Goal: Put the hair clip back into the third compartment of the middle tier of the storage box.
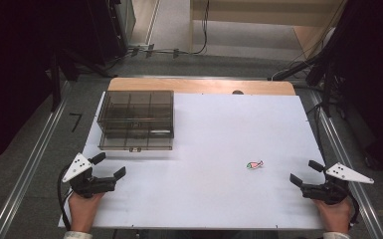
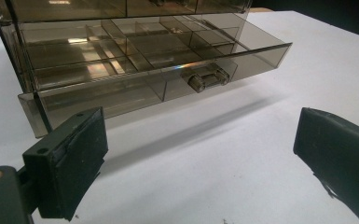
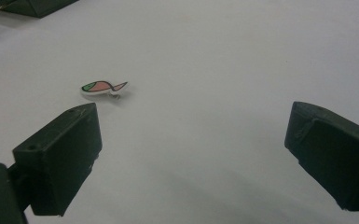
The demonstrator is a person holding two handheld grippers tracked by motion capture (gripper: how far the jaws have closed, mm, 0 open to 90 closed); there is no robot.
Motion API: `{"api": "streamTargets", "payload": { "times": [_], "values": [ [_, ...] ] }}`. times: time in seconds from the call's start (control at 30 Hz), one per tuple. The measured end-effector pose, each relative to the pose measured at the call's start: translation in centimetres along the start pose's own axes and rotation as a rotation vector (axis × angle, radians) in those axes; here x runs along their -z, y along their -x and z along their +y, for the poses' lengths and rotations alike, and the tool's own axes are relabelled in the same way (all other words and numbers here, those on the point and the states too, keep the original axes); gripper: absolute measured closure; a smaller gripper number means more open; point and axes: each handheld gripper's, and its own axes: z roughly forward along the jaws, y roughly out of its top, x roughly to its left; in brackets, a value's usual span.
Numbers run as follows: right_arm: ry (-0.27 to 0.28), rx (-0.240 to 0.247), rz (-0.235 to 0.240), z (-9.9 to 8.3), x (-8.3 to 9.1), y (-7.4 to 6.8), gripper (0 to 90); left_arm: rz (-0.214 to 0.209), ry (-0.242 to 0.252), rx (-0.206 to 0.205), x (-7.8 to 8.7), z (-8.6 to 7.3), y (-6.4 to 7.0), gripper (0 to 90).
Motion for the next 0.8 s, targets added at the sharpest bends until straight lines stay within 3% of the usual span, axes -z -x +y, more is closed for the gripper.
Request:
{"api": "streamTargets", "payload": {
  "times": [0.8],
  "values": [
    [-0.009,0.01,0.005,0.2,-0.18,-0.06,2.6,-0.001,-0.003,0.005,-0.02,0.02,-0.04,3.3]
  ]
}}
